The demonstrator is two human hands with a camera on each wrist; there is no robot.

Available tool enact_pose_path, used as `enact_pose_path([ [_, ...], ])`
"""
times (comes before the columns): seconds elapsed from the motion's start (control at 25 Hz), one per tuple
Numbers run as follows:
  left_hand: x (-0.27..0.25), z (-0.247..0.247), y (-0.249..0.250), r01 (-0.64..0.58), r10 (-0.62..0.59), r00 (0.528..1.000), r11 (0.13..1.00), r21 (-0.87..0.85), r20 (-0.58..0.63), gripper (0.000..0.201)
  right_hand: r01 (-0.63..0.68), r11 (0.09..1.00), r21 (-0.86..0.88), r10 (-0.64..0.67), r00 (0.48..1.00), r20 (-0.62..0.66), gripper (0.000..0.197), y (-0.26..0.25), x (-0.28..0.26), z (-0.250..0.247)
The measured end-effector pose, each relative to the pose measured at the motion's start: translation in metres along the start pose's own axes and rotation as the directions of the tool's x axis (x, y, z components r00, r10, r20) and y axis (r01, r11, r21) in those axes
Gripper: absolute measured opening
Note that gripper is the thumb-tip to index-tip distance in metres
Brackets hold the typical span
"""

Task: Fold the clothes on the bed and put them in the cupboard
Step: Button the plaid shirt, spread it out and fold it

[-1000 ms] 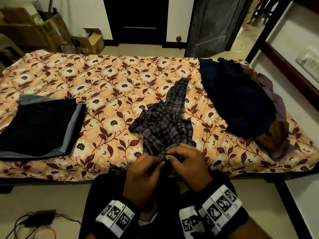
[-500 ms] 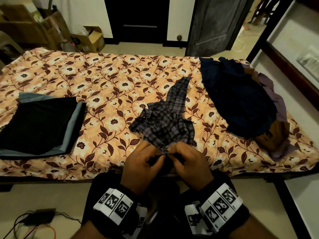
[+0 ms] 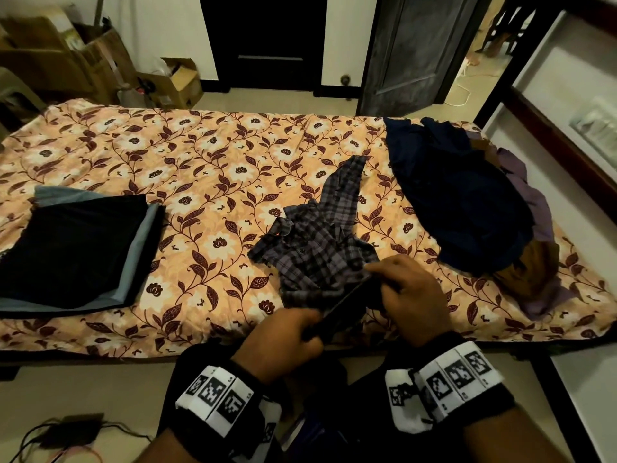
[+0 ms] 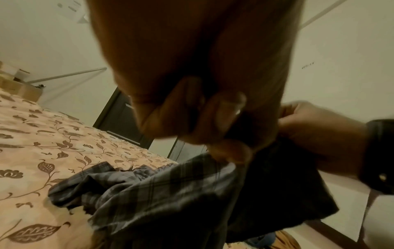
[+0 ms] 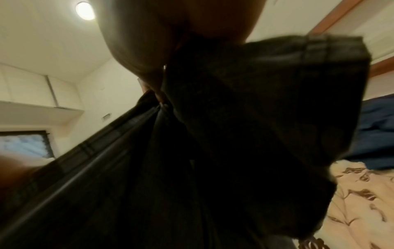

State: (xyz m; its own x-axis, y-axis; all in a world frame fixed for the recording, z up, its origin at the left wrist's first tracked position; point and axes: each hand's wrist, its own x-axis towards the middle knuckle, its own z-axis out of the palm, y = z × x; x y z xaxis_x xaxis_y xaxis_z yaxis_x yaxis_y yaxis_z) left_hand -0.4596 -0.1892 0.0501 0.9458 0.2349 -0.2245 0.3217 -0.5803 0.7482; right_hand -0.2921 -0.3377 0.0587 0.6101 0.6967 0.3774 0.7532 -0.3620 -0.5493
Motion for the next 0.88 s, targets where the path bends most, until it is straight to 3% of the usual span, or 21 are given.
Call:
enact_pose_path([
  [0.04,0.003,-0.008,0.003,0.025,-0.017,0.987,0.999,-0.044,0.159,0.016,-0.022,0.996,-0.089,0.017,0.998,-0.058,0.031,0.008,0.004,-0.006],
  [0.12,0.014,-0.029,0.003,0.112,-0.039,0.896,0.984,-0.140,0.443,0.013,-0.021,0.946,-0.324,-0.005,0.997,-0.081,0.035,0.018,0.008,-0.017],
  [0.16,0.023,-0.040,-0.001,0.152,-0.059,0.874,0.976,-0.155,0.482,0.021,-0.035,0.934,-0.355,0.027,0.999,-0.027,0.037,0.022,0.008,-0.019],
  [0.2,0.037,-0.051,-0.008,0.175,-0.089,0.900,0.970,-0.166,0.427,0.025,-0.100,0.939,-0.330,0.121,0.992,0.043,0.035,0.024,0.009,-0.020],
  [0.28,0.079,-0.067,-0.035,0.226,-0.215,0.974,0.945,-0.235,0.073,0.020,-0.294,0.931,-0.216,0.321,0.941,0.103,0.029,0.031,0.010,-0.020],
  [0.36,0.131,-0.081,-0.073,0.305,-0.364,0.894,0.922,-0.240,-0.261,0.016,-0.419,0.893,-0.164,0.433,0.899,0.061,0.027,0.041,0.014,-0.018],
  [0.4,0.152,-0.086,-0.090,0.371,-0.405,0.864,0.914,-0.168,-0.299,0.019,-0.460,0.878,-0.130,0.469,0.881,0.055,0.027,0.047,0.016,-0.017],
  [0.52,0.195,-0.088,-0.127,0.496,-0.478,0.861,0.865,0.079,-0.173,0.034,-0.577,0.792,0.199,0.572,0.816,0.084,0.027,0.060,0.020,-0.008],
  [0.64,0.228,-0.084,-0.148,0.518,-0.513,0.856,0.852,0.082,-0.067,0.031,-0.602,0.602,0.526,0.622,0.766,0.164,0.040,0.069,0.025,0.003],
  [0.76,0.237,-0.079,-0.162,0.637,-0.632,0.768,0.741,-0.210,0.099,0.022,-0.631,0.605,0.486,0.641,0.748,0.172,0.038,0.089,0.028,0.007],
  [0.8,0.235,-0.076,-0.162,0.625,-0.617,0.777,0.737,-0.257,0.121,0.023,-0.637,0.631,0.443,0.636,0.752,0.174,0.036,0.092,0.029,0.007],
  [0.88,0.229,-0.076,-0.157,0.535,-0.532,0.843,0.814,-0.229,0.079,0.021,-0.602,0.739,0.303,0.562,0.799,0.214,0.036,0.094,0.032,0.001],
])
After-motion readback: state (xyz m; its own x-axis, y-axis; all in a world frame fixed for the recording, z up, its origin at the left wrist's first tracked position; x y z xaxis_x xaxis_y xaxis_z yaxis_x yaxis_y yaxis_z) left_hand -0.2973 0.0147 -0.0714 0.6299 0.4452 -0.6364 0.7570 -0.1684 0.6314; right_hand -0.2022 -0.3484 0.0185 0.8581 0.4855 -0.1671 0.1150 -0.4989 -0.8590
